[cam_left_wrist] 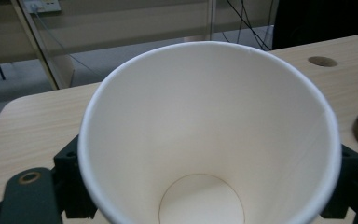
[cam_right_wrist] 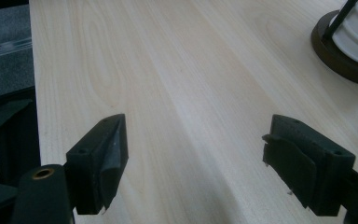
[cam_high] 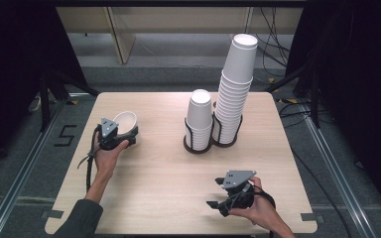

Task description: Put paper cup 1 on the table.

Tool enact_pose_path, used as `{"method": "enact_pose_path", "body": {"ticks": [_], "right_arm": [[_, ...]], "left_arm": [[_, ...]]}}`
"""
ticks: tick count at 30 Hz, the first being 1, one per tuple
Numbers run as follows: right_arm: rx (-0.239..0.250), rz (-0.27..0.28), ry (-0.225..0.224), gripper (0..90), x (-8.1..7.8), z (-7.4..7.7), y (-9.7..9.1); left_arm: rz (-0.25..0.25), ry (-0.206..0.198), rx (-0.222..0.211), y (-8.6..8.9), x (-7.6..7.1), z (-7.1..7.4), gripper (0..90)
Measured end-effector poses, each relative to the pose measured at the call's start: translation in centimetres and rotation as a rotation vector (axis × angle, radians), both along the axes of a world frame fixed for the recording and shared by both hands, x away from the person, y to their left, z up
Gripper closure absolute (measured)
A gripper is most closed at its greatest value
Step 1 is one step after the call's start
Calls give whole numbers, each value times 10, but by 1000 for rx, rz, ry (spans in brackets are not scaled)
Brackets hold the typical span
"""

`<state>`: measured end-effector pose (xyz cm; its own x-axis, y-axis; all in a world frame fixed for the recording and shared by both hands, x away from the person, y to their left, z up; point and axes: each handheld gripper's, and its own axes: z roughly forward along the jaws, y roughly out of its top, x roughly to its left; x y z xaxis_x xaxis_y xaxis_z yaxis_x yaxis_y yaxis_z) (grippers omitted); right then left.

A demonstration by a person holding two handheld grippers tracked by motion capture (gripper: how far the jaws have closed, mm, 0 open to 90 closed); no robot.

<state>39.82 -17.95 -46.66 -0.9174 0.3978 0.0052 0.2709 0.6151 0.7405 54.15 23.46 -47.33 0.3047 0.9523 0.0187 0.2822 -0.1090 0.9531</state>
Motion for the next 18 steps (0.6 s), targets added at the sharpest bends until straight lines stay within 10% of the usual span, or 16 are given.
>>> {"method": "enact_pose_path", "body": {"ticks": [18], "right_arm": [[-15,9,6,211,0,-3,2]], "left_arm": [[33,15,8,-10,33,-11,141]]}}
